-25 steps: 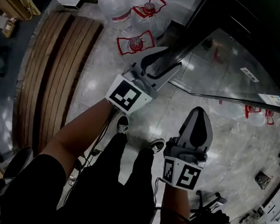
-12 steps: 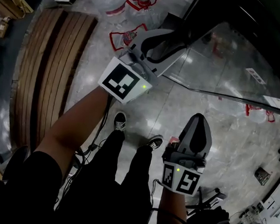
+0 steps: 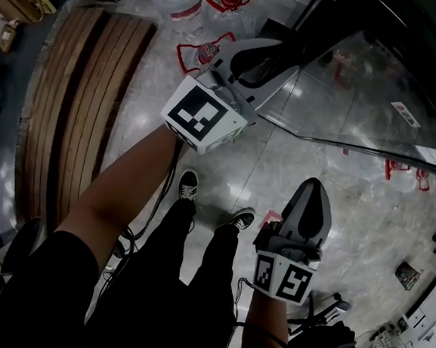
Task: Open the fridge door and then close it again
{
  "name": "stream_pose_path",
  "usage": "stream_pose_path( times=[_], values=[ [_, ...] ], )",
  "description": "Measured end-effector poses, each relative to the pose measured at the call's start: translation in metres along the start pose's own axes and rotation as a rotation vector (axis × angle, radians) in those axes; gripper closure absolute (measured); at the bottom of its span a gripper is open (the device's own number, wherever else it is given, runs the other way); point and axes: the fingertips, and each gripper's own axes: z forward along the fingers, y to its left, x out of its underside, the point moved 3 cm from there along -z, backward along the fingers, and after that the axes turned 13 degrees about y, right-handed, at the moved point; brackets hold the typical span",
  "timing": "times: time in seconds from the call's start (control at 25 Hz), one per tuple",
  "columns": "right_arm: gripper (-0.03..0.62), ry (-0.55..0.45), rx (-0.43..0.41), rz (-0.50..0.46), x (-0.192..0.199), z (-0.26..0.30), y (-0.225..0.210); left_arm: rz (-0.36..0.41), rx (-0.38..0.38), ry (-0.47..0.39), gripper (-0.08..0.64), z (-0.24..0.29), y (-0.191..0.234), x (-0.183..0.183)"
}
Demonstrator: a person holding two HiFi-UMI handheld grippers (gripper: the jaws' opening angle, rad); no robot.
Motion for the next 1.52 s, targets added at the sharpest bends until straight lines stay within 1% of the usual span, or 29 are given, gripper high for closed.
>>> stream_pose_path(
  times=[0.12,0.2,0.44,0.56,0.8,0.96,1.16,1.24,1.32,1.52],
  values=[
    [0.577,-0.009,0.009,0.000,0.003,-0.011,-0.002,-0.015,-0.002,-0.029,0.453,-0.016,-0.015,-0.002],
    [0.577,-0.010,0.014,-0.004,0.004,-0.018,-0.008,-0.018,-0.019,-0.039,0.458,-0.033,-0.033,-0.001],
    [0.577,-0.016,0.033,0.001,0.010,-0.040,-0.028,-0.039,-0.117,0.024,0.472,-0.077,-0.097,0.011],
    [0.577,-0.007,0.030,-0.011,0.019,-0.057,-0.033,-0.039,-0.144,0.068,0.479,-0.098,-0.134,0.017],
    [0.577,0.023,0.054,-0.002,0.038,-0.095,-0.059,-0.070,-0.197,0.093,0.491,-0.121,-0.196,0.017],
    [0.577,0.034,0.047,-0.007,0.046,-0.115,-0.072,-0.106,-0.217,0.120,0.495,-0.129,-0.228,0.019],
    [0.577,0.030,0.021,-0.026,0.045,-0.128,-0.079,-0.101,-0.206,0.130,0.503,-0.134,-0.270,0.020],
    [0.577,0.022,0.008,-0.035,0.042,-0.131,-0.080,-0.096,-0.206,0.117,0.503,-0.135,-0.284,0.018],
    [0.577,0.014,0.000,-0.042,0.040,-0.133,-0.081,-0.087,-0.220,0.107,0.503,-0.136,-0.294,0.018],
    [0.577,0.017,0.003,-0.040,0.041,-0.136,-0.091,-0.077,-0.247,0.097,0.503,-0.134,-0.299,0.016]
  ],
)
